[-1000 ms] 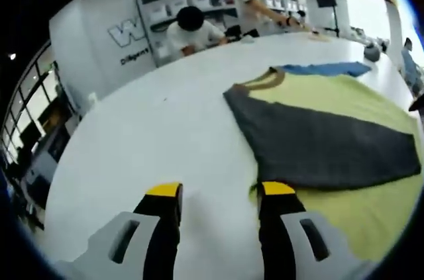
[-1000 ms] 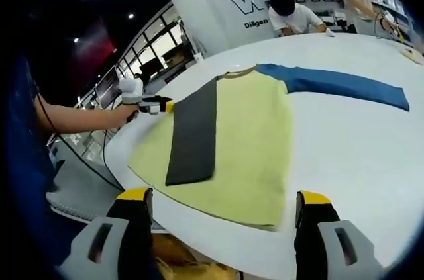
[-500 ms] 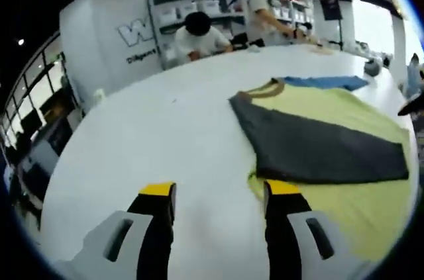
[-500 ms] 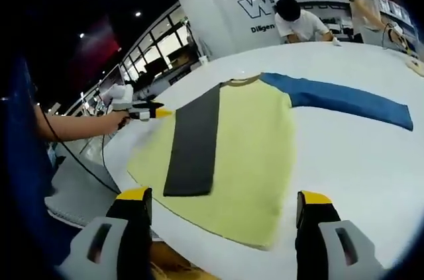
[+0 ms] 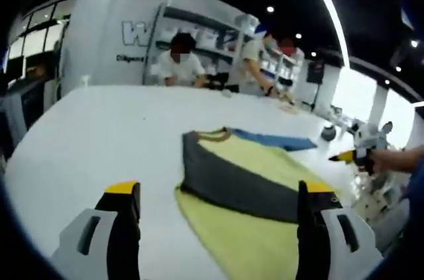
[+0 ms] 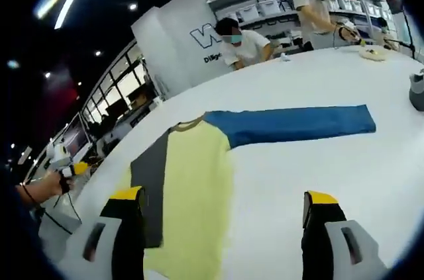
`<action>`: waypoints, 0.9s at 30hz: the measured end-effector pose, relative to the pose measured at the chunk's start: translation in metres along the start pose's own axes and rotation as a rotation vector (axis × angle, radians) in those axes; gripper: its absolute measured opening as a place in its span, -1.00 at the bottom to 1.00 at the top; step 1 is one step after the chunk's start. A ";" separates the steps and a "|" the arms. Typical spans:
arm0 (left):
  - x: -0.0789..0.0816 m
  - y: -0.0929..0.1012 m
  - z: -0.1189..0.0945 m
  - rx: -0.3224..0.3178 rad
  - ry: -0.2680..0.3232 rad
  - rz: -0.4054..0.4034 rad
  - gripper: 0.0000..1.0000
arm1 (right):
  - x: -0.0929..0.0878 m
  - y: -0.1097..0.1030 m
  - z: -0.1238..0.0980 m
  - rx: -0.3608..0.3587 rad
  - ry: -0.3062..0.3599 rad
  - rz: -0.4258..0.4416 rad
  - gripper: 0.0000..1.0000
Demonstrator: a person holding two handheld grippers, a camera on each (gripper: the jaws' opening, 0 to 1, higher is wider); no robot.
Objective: Fold the garment on the visible template until the final outline fits inside the template.
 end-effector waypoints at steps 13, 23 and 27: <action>-0.022 0.031 -0.020 -0.021 -0.047 -0.036 0.98 | 0.055 0.102 0.023 -0.182 0.180 0.304 0.89; -0.019 0.044 -0.023 -0.001 -0.064 -0.045 0.98 | 0.070 0.146 0.033 -0.289 0.223 0.252 0.95; -0.018 0.045 -0.021 -0.001 -0.074 -0.045 0.98 | 0.073 0.169 0.041 -0.338 0.223 0.264 0.92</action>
Point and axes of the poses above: the point that each gripper's makers call its tool centre point, and the gripper's own axes: z roughly forward along the fingers, y roughly to its right, x roughly out of its top, the point moved 2 cm from there along -z, roughly backward along the fingers, and after that the axes turned 2 degrees about -z, right-handed, at the moved point
